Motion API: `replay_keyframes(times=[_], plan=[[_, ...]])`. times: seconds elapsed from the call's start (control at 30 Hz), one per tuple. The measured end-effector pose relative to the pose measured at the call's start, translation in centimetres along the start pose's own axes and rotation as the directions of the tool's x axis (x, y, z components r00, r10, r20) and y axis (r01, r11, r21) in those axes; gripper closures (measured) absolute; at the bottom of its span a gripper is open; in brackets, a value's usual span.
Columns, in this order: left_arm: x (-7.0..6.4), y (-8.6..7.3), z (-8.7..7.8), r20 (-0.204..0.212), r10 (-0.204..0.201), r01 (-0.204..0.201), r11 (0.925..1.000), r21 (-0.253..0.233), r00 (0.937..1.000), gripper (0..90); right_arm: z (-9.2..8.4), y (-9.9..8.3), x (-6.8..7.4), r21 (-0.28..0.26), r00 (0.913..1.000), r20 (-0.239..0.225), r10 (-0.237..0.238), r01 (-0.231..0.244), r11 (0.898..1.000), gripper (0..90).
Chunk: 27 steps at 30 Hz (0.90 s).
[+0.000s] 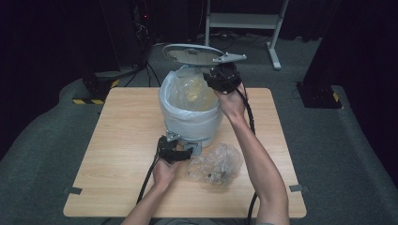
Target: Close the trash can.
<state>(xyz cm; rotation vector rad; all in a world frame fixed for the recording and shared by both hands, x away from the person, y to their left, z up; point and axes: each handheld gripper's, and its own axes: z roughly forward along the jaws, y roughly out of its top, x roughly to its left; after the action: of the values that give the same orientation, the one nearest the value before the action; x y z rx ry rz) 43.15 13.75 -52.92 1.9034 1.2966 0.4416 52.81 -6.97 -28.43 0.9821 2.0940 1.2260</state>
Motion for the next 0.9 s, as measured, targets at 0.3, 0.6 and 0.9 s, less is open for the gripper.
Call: replay_keyframes(times=[0.3,0.6,0.9], plan=[[0.0,0.0,0.0,-0.001,0.000,0.000,1.0000,0.000,1.0000,13.3,2.0,-1.1,0.1,0.113,0.9987,-0.051,-0.006,0.011,0.993,69.5],[0.0,0.0,0.0,0.001,-0.003,0.003,1.0000,0.000,1.0000,13.3,-0.3,-0.9,-0.3,-0.017,1.0000,0.002,-0.009,0.009,1.000,68.5],[0.0,0.0,0.0,0.000,0.000,0.000,1.0000,0.000,1.0000,13.3,1.2,0.0,-0.4,-0.031,0.9991,0.041,-0.009,0.010,0.999,63.4]])
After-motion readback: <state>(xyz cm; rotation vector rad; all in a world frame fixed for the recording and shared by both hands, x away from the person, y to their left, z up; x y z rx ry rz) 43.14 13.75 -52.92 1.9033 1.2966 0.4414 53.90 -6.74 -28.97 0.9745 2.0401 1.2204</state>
